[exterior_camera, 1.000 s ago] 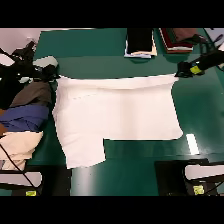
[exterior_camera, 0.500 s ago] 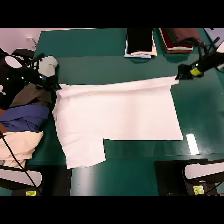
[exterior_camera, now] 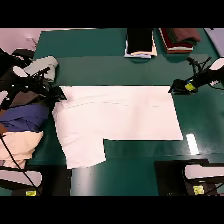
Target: Fold the shirts.
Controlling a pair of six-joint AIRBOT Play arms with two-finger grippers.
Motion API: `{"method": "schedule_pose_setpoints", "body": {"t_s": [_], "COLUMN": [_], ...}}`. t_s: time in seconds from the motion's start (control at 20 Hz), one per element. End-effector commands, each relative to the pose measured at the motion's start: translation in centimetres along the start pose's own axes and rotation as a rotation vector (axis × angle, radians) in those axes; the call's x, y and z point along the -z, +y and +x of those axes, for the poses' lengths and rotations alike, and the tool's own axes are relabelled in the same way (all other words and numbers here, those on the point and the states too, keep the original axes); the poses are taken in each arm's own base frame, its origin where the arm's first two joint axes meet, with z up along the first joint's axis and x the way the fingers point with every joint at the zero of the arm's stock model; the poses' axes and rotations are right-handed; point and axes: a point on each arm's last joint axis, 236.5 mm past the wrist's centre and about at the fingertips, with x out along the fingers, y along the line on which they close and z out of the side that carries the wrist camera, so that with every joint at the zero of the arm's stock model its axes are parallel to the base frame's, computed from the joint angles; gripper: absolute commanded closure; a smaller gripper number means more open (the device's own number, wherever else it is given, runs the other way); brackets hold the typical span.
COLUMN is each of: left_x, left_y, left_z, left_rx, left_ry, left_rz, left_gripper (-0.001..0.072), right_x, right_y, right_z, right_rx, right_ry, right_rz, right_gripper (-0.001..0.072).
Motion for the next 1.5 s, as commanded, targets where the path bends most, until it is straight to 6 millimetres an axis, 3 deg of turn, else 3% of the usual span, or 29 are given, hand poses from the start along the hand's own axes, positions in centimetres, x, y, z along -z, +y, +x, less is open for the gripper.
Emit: {"method": "schedule_pose_setpoints", "body": {"t_s": [0.0, 0.1, 0.2, 0.4, 0.55, 0.7, 0.85, 0.9, 1.0, 1.05, 1.25, 1.45], "left_x": [0.3, 2.4, 6.3, 12.9, 15.0, 15.6, 15.7, 15.9, 16.7, 17.3, 21.2, 25.5], "left_y": [0.1, 1.6, 2.5, 1.9, 1.4, 0.8, 0.8, 0.7, 0.7, 0.7, 1.1, -1.0], "left_z": [-3.4, -6.3, -7.5, -7.3, -7.1, -6.8, -6.8, -6.8, -6.7, -6.5, -3.8, -0.2], "left_rx": [-0.07, -0.193, -0.261, -0.246, -0.227, -0.198, -0.198, -0.197, -0.195, -0.193, -0.162, -0.014], "left_ry": [-0.049, -0.074, -0.049, -0.03, -0.038, -0.022, -0.018, -0.01, 0.021, 0.046, 0.164, 0.266], "left_rz": [0.022, 0.038, 0.041, -0.016, -0.034, -0.043, -0.042, -0.043, -0.047, -0.051, -0.1, -0.198], "left_gripper": [0.0169, 0.0169, 0.0168, 0.0168, 0.0168, 0.0168, 0.0168, 0.0168, 0.0168, 0.0168, 0.0167, 0.0167], "right_x": [1.4, 5.2, 10.2, 18.9, 22.5, 22.9, 24.0, 24.0, 23.7, 23.2, 20.4, 18.3], "right_y": [0.3, -2.0, -4.4, -8.3, -9.5, -8.0, -6.5, -6.1, -5.2, -4.9, -4.0, -3.5], "right_z": [-1.5, -2.2, -2.4, -1.7, -0.8, 0.8, 2.6, 3.0, 3.5, 3.4, 1.3, -0.9], "right_rx": [0.012, 0.102, 0.118, 0.077, 0.035, -0.033, -0.056, -0.053, -0.033, -0.019, 0.025, 0.044], "right_ry": [0.008, 0.062, 0.139, 0.228, 0.241, 0.231, 0.328, 0.345, 0.347, 0.325, 0.198, 0.115], "right_rz": [-0.027, -0.031, 0.029, 0.228, 0.354, 0.377, 0.324, 0.292, 0.218, 0.18, 0.082, 0.047], "right_gripper": [0.0274, 0.0274, 0.0274, 0.0274, 0.0274, 0.0274, 0.0288, 0.0355, 0.061, 0.0697, 0.0698, 0.0697]}}
